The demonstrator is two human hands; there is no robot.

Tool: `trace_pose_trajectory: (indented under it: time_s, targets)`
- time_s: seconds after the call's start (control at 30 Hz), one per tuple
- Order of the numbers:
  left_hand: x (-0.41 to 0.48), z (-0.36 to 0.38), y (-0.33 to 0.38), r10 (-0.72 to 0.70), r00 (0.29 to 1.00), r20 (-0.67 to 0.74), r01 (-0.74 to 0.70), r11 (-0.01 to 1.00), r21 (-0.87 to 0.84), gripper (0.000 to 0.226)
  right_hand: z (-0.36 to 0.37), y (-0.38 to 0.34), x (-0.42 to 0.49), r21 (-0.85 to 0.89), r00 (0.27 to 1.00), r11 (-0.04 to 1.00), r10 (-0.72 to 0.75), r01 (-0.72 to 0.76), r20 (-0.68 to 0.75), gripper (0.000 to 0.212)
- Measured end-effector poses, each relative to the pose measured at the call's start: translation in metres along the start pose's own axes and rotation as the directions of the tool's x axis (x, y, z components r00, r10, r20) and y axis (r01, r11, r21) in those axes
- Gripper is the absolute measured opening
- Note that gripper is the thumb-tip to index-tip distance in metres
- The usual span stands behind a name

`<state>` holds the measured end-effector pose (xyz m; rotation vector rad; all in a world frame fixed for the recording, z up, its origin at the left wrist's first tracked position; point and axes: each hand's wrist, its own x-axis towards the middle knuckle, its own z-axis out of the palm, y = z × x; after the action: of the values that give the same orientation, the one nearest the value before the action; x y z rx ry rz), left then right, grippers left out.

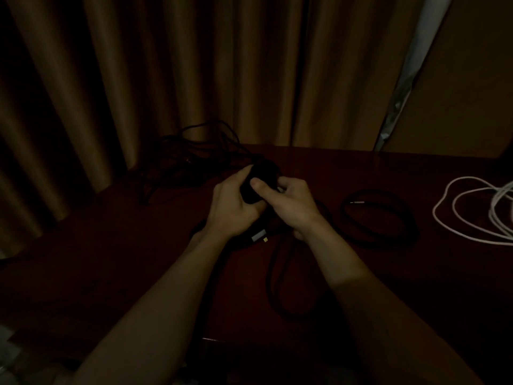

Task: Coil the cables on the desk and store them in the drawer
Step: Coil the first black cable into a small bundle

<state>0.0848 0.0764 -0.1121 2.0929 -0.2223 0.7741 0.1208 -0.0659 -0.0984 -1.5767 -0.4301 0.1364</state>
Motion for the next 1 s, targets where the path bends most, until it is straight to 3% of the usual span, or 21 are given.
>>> trace_pose_trajectory:
  time_s: [0.17,0.33,0.43,0.57,0.7,0.83,0.93,1.0]
  targets:
    - [0.003,-0.005,-0.004,-0.222,0.961,0.165,0.257,0.936,-0.239,0.070,-0.007,-0.001,-0.004,0.057,0.997,0.998,-0.037,0.033,0.072,0.025]
    - [0.003,-0.003,-0.001,-0.249,0.942,0.226,0.317,0.882,-0.349,0.045,-0.005,0.001,-0.005,0.064,0.990,0.998,-0.023,0.015,0.138,0.029]
    - [0.003,-0.002,-0.003,-0.255,0.962,0.096,0.271,0.935,-0.229,0.037,0.000,0.004,-0.001,0.022,0.995,1.000,-0.013,0.011,0.096,0.024]
    - [0.001,-0.002,-0.005,-0.198,0.979,-0.039,0.198,0.980,-0.015,0.031,0.006,0.006,0.003,-0.072,0.998,0.997,-0.018,0.023,0.063,0.045]
    - [0.000,0.001,-0.005,-0.079,0.997,0.017,0.075,0.983,0.170,0.044,0.007,0.006,0.005,-0.068,0.996,0.998,0.020,-0.014,0.091,0.039]
    - [0.003,-0.001,-0.004,-0.126,0.985,0.118,0.128,0.992,-0.013,0.057,0.003,0.006,0.004,-0.007,0.999,1.000,-0.012,0.013,0.046,0.029]
    - [0.004,-0.004,0.000,-0.170,0.982,0.083,0.184,0.962,-0.200,0.048,-0.011,0.003,0.002,0.080,0.996,0.997,0.006,-0.013,0.088,0.029]
    - [0.003,-0.005,0.003,-0.217,0.963,0.159,0.256,0.921,-0.295,0.041,-0.017,0.006,0.001,0.055,0.989,0.998,0.025,-0.033,0.144,0.035]
